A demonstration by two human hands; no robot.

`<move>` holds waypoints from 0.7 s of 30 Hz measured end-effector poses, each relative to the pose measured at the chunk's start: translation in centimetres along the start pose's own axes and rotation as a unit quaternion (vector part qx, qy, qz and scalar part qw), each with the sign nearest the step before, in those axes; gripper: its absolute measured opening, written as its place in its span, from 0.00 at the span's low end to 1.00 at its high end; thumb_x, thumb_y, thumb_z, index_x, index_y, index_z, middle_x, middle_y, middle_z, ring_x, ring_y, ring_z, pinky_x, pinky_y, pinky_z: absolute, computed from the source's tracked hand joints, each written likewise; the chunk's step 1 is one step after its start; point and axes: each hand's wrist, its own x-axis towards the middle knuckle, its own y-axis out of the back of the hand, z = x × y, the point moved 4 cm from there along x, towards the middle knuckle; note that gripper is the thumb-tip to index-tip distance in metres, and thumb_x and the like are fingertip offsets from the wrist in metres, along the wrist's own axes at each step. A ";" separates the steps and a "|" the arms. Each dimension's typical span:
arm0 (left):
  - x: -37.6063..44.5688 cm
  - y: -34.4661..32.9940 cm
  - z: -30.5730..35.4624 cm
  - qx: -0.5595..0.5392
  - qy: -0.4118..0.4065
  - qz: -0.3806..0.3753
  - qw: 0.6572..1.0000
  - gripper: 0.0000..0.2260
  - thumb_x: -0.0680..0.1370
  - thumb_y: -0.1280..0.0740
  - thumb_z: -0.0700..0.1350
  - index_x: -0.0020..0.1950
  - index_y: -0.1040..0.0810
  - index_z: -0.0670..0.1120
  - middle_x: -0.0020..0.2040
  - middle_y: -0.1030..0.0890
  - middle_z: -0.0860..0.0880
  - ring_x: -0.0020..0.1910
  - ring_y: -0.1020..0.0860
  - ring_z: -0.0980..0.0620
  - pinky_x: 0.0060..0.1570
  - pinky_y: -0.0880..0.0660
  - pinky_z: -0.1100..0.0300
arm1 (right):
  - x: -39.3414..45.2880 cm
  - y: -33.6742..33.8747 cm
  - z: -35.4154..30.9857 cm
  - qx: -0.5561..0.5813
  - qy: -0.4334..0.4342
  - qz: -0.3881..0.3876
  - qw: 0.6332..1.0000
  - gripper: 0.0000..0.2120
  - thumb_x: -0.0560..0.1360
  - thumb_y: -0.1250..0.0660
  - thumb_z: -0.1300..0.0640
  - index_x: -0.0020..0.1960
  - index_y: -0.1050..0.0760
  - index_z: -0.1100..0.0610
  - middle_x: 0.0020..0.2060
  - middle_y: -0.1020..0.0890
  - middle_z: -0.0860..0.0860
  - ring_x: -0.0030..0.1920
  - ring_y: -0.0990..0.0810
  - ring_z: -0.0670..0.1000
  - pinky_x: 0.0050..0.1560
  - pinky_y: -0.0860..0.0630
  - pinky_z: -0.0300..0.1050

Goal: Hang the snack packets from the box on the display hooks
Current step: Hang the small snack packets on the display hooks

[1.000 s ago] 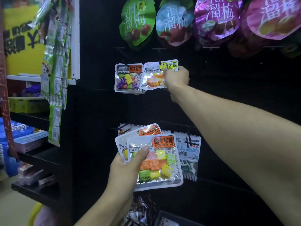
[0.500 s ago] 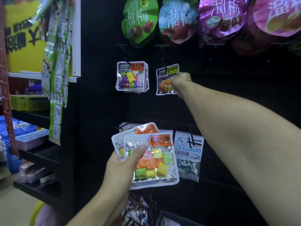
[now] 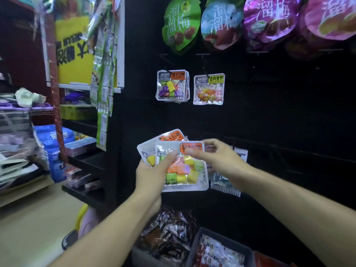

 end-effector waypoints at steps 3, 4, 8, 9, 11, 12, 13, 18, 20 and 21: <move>-0.8 -0.2 -0.4 0.023 -0.005 0.002 1.000 0.13 0.77 0.22 0.46 0.61 0.15 0.46 0.51 0.10 0.45 0.50 0.11 0.43 0.57 0.16 0.42 | -2.1 -0.8 2.2 -0.004 -0.039 -0.064 0.997 0.19 0.71 0.19 0.48 0.59 0.18 0.50 0.50 0.11 0.47 0.50 0.11 0.49 0.53 0.17 0.49; -1.0 -0.3 -0.5 0.032 -0.009 0.005 0.999 0.13 0.79 0.24 0.49 0.61 0.16 0.47 0.51 0.10 0.47 0.49 0.11 0.44 0.56 0.15 0.44 | -2.2 -0.8 2.6 0.000 -0.051 -0.072 0.996 0.17 0.72 0.19 0.49 0.58 0.16 0.51 0.50 0.11 0.47 0.51 0.11 0.50 0.55 0.17 0.52; -1.3 0.1 -1.1 0.046 0.021 0.032 0.998 0.14 0.86 0.38 0.59 0.60 0.18 0.53 0.49 0.10 0.51 0.50 0.11 0.46 0.57 0.16 0.45 | -2.4 0.3 3.5 0.031 -0.068 -0.060 0.995 0.14 0.74 0.21 0.56 0.59 0.16 0.55 0.51 0.10 0.51 0.51 0.11 0.54 0.52 0.16 0.53; -1.2 0.4 -1.3 0.051 0.026 0.033 0.998 0.13 0.86 0.38 0.59 0.60 0.18 0.54 0.50 0.10 0.51 0.52 0.12 0.45 0.58 0.17 0.43 | -2.4 0.8 3.6 0.043 -0.068 -0.045 0.996 0.15 0.74 0.21 0.58 0.59 0.16 0.57 0.50 0.10 0.53 0.49 0.11 0.53 0.47 0.14 0.49; -1.1 1.1 -1.5 0.053 0.029 0.037 0.997 0.13 0.86 0.37 0.57 0.61 0.18 0.53 0.52 0.10 0.49 0.52 0.12 0.43 0.53 0.15 0.39 | -2.3 1.9 3.3 0.076 -0.066 -0.006 0.995 0.14 0.75 0.23 0.62 0.59 0.17 0.60 0.47 0.10 0.54 0.44 0.10 0.51 0.36 0.17 0.40; -1.1 1.5 -1.4 0.051 0.031 0.042 0.997 0.12 0.86 0.36 0.57 0.61 0.18 0.51 0.53 0.11 0.48 0.51 0.11 0.41 0.45 0.14 0.40 | -2.1 2.5 3.1 0.098 -0.063 0.012 0.993 0.13 0.75 0.24 0.64 0.59 0.18 0.60 0.46 0.10 0.54 0.43 0.10 0.51 0.35 0.17 0.39; -1.0 2.1 -1.5 0.054 0.033 0.048 0.997 0.13 0.86 0.36 0.56 0.61 0.18 0.50 0.53 0.11 0.46 0.49 0.11 0.40 0.38 0.14 0.44 | -1.8 2.9 2.7 0.119 -0.056 0.026 0.991 0.13 0.75 0.24 0.63 0.59 0.18 0.60 0.46 0.10 0.54 0.43 0.10 0.51 0.38 0.15 0.41; -0.5 3.6 -1.9 0.062 0.051 0.088 0.993 0.14 0.85 0.34 0.57 0.59 0.18 0.48 0.52 0.11 0.44 0.44 0.11 0.41 0.33 0.16 0.51 | 1.8 3.5 0.6 0.123 -0.018 0.091 0.988 0.13 0.75 0.22 0.54 0.59 0.17 0.55 0.49 0.10 0.52 0.51 0.11 0.56 0.59 0.16 0.60; -0.2 3.9 -2.4 0.044 0.082 0.103 0.990 0.16 0.85 0.34 0.57 0.60 0.19 0.46 0.51 0.12 0.43 0.42 0.11 0.42 0.31 0.17 0.53 | 3.7 2.7 -0.5 0.120 -0.003 0.111 0.987 0.10 0.77 0.23 0.54 0.57 0.17 0.54 0.50 0.11 0.52 0.52 0.11 0.56 0.59 0.16 0.62; 0.0 4.0 -2.7 0.029 0.100 0.105 0.989 0.17 0.85 0.34 0.57 0.60 0.19 0.44 0.49 0.11 0.43 0.40 0.12 0.43 0.30 0.17 0.54 | 4.9 2.2 -1.1 0.120 0.006 0.118 0.986 0.09 0.78 0.24 0.53 0.57 0.16 0.53 0.51 0.11 0.51 0.53 0.12 0.56 0.60 0.17 0.63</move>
